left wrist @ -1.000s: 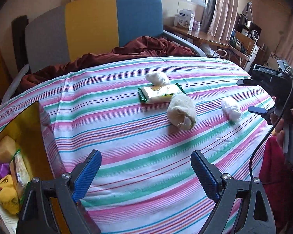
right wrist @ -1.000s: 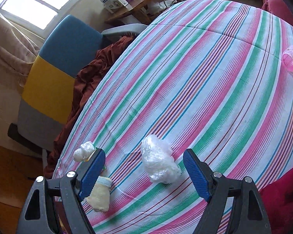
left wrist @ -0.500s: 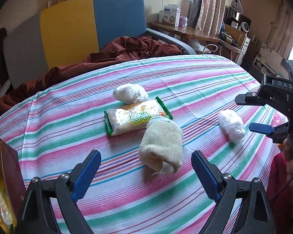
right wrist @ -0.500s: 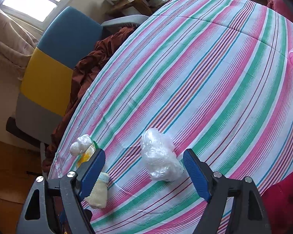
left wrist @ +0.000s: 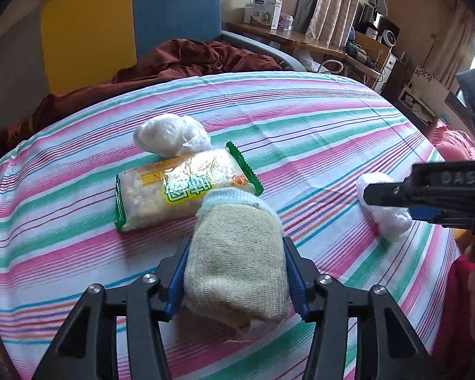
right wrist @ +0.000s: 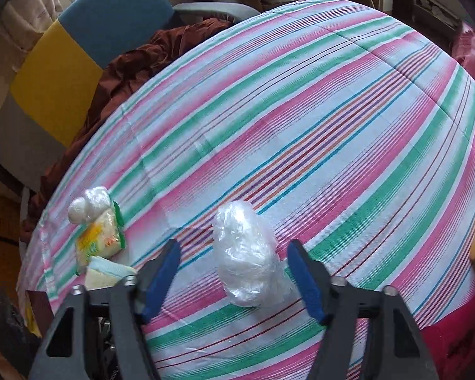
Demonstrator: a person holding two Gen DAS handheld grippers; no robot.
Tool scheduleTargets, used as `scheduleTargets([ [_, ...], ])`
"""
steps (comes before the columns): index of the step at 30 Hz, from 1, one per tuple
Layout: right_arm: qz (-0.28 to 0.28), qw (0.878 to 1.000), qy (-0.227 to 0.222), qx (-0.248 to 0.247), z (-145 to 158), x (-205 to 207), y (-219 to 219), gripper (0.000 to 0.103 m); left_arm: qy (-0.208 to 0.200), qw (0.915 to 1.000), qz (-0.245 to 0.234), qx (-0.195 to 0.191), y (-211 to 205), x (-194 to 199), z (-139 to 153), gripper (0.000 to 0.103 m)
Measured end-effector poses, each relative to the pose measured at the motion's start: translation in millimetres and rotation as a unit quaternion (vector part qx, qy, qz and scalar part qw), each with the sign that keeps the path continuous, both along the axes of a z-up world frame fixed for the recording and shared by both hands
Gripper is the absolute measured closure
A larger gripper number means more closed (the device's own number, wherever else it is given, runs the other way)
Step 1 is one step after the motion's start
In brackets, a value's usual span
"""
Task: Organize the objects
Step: 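Grasp the beige sock with the left gripper while the right gripper grasps the plastic bundle, then carry the beige sock into the gold tray and open the left gripper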
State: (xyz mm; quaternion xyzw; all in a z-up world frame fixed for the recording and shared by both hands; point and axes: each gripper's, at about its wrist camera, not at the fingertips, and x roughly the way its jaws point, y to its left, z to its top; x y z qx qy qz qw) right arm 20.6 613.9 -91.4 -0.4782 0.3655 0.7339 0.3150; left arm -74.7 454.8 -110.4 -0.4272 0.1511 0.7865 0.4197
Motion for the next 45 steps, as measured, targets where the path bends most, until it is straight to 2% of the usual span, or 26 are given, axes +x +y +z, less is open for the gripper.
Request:
scheduleTargets([
  [1, 0.005, 1.000, -0.008, 0.000, -2.2, -1.3, -0.4, 0.066, 0.001, 1.0000, 0.000, 0.004, -4.5, 3.1, 0.6, 0.050],
  [2, 0.008, 1.000, -0.006, 0.008, -0.1, -1.5, -1.3, 0.067, 0.001, 1.0000, 0.001, 0.007, -9.4, 5.6, 0.9, 0.050],
  [10, 0.051, 0.998, -0.019, 0.014, -0.7, -8.4, -13.1, 0.067, 0.006, 0.9985, 0.036, 0.042, -78.5, 39.4, 1.5, 0.050],
  [13, 0.056, 0.998, -0.024, 0.015, -1.9, -8.1, -14.2, 0.067, 0.002, 0.9978, 0.043, 0.051, -92.3, 43.5, 0.3, 0.050],
  [21, 0.061, 0.997, -0.035, 0.023, -4.1, -4.6, -15.3, 0.066, 0.000, 0.9979, 0.041, 0.051, -91.3, 41.8, -4.0, 0.049],
  [26, 0.066, 0.996, -0.043, 0.033, -3.8, -2.7, -16.4, 0.066, 0.017, 0.9985, 0.039, 0.034, -86.5, 46.7, -5.7, 0.048],
  [37, 0.080, 0.994, -0.058, 0.050, -2.0, 1.9, -14.2, 0.066, 0.027, 0.9983, 0.038, 0.034, -88.1, 49.2, -4.4, 0.050],
  [45, 0.102, 0.994, -0.033, 0.034, 1.4, 4.5, -11.6, 0.066, 0.037, 0.9981, 0.039, 0.029, -88.4, 52.7, -3.6, 0.050],
])
